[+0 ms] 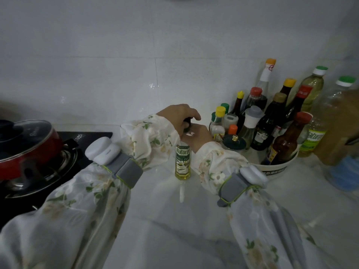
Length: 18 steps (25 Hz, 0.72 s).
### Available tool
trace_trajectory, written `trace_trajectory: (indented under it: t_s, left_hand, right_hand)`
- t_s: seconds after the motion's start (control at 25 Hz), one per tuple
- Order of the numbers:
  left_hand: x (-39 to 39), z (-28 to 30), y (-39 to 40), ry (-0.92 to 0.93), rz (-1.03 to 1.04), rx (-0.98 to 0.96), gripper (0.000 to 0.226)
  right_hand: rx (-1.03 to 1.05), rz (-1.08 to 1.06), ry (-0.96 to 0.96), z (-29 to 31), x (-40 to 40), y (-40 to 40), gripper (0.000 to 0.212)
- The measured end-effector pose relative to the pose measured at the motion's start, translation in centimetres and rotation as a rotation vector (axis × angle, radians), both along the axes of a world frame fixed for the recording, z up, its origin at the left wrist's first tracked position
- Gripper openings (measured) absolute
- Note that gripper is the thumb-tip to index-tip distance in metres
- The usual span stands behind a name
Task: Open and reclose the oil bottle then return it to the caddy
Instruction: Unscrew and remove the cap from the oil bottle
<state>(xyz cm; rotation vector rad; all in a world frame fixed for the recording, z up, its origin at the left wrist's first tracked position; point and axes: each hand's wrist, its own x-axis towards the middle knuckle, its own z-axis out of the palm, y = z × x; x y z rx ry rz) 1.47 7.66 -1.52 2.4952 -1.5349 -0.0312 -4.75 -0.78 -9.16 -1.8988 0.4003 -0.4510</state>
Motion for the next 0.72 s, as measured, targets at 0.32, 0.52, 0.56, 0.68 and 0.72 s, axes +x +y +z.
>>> trace_trajectory:
  t_s: [0.32,0.52,0.56,0.68,0.72]
  left_hand:
    - [-0.3,0.6,0.5,0.054,0.067,-0.017,0.052]
    - [-0.1,1.6,0.4,-0.033,0.030,0.098,0.041]
    - [-0.1,1.5,0.2,-0.036,0.056,0.082,0.036]
    - [0.0,0.9,-0.3,0.009,0.189,-0.019,0.039]
    - [0.1,0.7,-0.5,0.033,0.231,-0.048,0.041]
  right_hand:
    - [0.049,-0.035,-0.020,0.1,0.4,-0.3,0.020]
    - [0.077,-0.017,-0.005,0.1,0.3,-0.3,0.024]
    - [0.084,-0.020,-0.003,0.3,0.1,-0.2,0.027]
    - [0.078,-0.024,0.028,0.3,0.1,-0.3,0.028]
    - [0.066,-0.020,0.035,0.4,0.1,-0.3,0.024]
